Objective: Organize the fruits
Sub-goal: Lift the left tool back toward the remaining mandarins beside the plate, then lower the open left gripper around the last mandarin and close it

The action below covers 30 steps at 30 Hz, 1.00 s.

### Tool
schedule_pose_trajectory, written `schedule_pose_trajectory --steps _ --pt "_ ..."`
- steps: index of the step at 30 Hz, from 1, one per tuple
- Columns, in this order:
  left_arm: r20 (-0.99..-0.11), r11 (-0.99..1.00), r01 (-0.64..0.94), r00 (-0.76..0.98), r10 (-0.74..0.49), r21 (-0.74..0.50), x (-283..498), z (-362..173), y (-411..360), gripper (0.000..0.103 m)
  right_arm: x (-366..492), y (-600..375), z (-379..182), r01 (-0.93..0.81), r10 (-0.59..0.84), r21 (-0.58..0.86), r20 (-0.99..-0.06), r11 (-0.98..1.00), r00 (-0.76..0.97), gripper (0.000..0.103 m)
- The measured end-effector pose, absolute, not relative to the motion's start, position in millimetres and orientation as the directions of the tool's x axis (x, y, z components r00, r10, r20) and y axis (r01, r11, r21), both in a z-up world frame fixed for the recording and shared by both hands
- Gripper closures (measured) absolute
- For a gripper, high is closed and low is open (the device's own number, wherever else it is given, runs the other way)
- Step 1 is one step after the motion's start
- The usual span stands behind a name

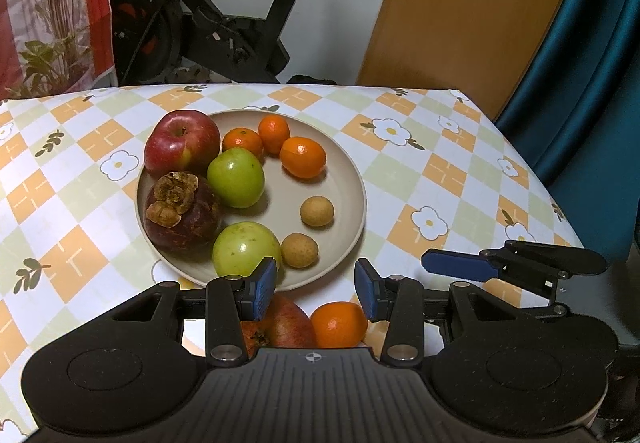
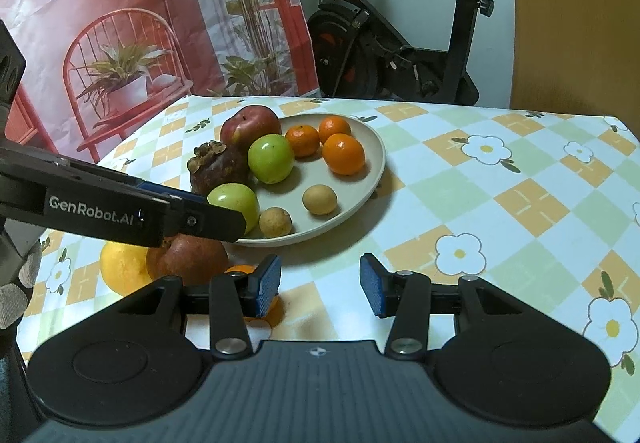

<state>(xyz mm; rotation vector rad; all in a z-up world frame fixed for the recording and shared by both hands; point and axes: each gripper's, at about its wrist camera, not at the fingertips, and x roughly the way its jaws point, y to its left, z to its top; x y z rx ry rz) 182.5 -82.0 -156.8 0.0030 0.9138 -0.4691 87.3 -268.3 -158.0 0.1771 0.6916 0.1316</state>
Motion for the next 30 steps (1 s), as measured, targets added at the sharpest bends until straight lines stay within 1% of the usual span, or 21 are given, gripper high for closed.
schedule_pose_trajectory --steps 16,30 --pt "-0.766 0.883 0.387 0.472 -0.436 -0.265 194.7 -157.3 -75.1 0.058 84.2 -267.2 -167.2 -0.091 0.206 0.21 -0.633 0.974 0.747 0.055" --pt "-0.777 0.862 0.424 0.429 -0.46 -0.277 191.4 -166.2 -86.7 0.059 93.5 -239.0 -174.3 -0.228 0.285 0.172 -0.649 0.958 0.706 0.055"
